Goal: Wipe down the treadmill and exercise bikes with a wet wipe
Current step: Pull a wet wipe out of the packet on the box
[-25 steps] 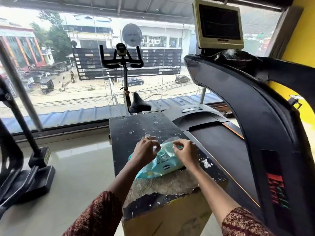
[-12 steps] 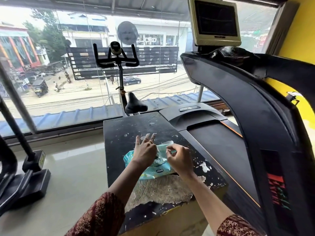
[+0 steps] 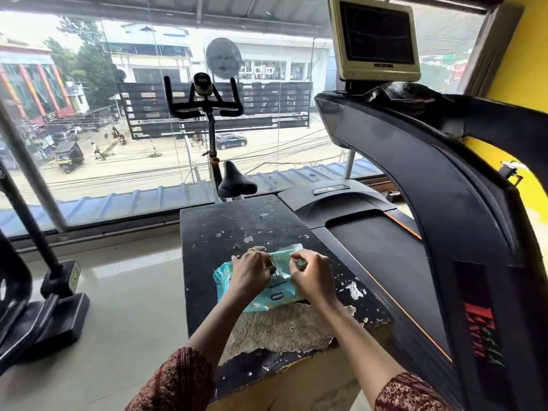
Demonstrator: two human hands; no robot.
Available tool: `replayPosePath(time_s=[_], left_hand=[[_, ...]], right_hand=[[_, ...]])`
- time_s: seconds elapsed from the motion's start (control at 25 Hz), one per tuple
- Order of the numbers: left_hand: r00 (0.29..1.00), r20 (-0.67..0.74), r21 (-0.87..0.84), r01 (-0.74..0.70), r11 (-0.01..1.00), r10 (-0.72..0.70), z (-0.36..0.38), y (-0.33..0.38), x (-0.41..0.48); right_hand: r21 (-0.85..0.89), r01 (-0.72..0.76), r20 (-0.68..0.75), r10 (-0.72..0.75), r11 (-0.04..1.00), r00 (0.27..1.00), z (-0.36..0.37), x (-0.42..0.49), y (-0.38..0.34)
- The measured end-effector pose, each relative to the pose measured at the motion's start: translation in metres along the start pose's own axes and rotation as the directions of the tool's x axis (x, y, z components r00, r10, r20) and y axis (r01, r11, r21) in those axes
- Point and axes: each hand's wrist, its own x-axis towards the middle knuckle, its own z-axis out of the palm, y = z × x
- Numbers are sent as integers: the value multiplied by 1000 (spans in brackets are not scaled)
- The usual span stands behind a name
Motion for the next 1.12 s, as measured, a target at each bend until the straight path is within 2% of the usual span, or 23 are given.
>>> replayPosePath(time_s=[0.16, 0.28, 0.4, 0.56, 0.64, 0.72, 0.8, 0.84, 0.96, 1.04, 1.12], left_hand=[[996, -87, -234, -25, 972, 5, -14, -4, -3], [989, -130, -300, 24, 954, -65, -22, -3, -7], [970, -220, -381, 12, 924, -103, -23, 3, -14], [909, -359, -541, -19, 840, -211, -32, 12, -13], [863, -386, -661, -11, 751, -326, -41, 8, -6], [834, -350, -775, -1, 632, -428, -49, -2, -1], [823, -254, -882, 19, 471, -508, -56, -10, -2], [822, -206, -915, 30, 402, -531, -59, -13, -4], [847, -113, -951, 59, 304, -519, -67, -16, -11], [883, -58, -952, 92, 293, -466, -71, -11, -16], [912, -8, -949, 122, 289, -411, -74, -5, -21]], right_hand=[[-5, 43, -61, -43, 999, 997, -2, 2, -2], [1, 107, -103, -107, 994, 989, -1, 0, -10], [50, 180, -170, -170, 982, 971, 7, -7, -19], [91, 194, -205, -172, 977, 963, 10, -14, -23], [102, 200, -143, -185, 974, 972, 6, -16, -24], [130, 205, 37, -212, 970, 977, 5, -16, -27], [130, 184, 275, -214, 974, 937, 3, -16, -34], [129, 159, 329, -193, 979, 924, 3, -14, -36], [307, 67, 263, -153, 949, 953, -4, -6, -48], [458, 143, 204, -260, 877, 944, -9, 3, -56], [513, 220, 185, -357, 829, 915, -10, 14, -63]])
